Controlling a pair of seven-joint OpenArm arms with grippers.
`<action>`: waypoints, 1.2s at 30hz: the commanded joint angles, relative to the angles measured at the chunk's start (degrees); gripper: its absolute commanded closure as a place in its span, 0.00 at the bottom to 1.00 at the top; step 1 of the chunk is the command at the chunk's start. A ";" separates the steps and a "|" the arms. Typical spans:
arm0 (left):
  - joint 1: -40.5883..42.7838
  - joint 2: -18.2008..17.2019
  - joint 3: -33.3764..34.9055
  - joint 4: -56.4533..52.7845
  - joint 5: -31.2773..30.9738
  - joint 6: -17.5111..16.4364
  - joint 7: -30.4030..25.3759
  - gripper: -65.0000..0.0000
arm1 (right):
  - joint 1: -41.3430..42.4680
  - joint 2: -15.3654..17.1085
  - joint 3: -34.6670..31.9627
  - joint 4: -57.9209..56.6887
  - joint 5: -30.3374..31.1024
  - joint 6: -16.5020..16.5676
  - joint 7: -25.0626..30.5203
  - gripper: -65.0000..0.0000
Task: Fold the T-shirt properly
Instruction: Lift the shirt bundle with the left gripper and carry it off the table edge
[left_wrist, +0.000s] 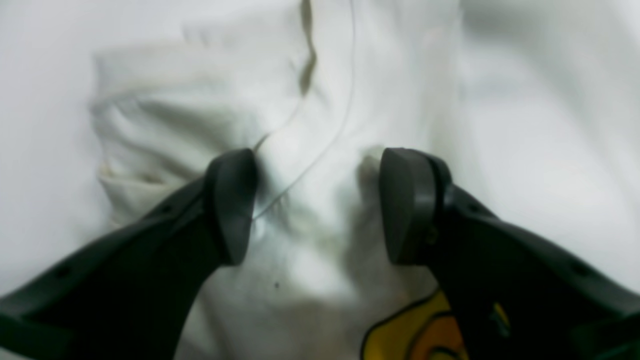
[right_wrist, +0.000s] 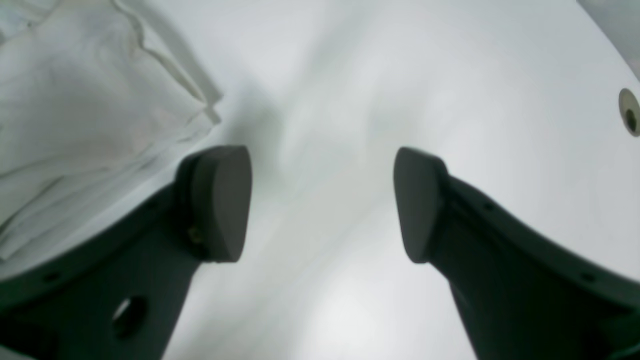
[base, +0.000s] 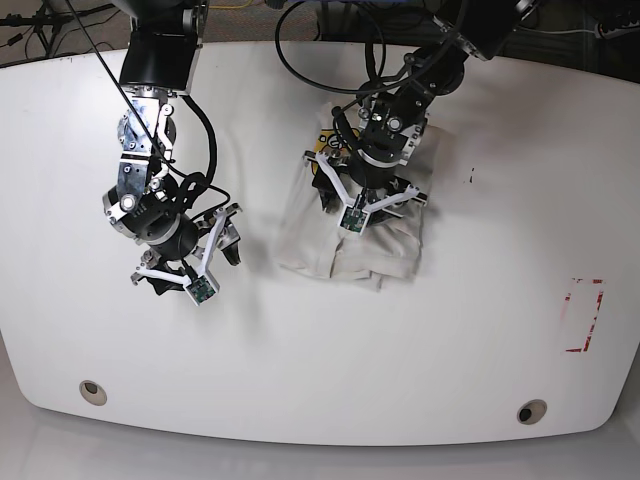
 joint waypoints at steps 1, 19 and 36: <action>-1.00 0.15 -0.90 -3.30 1.08 0.58 -2.39 0.43 | 0.96 0.45 0.10 1.28 0.99 -0.12 1.65 0.34; 0.40 -10.22 -17.61 -15.08 1.08 -14.54 -8.46 0.43 | -0.09 0.18 0.10 4.36 1.08 -0.12 1.65 0.34; 5.41 -25.34 -37.74 -17.46 1.26 -30.63 -8.46 0.43 | -1.06 -1.49 -0.16 5.77 1.08 -0.12 1.65 0.34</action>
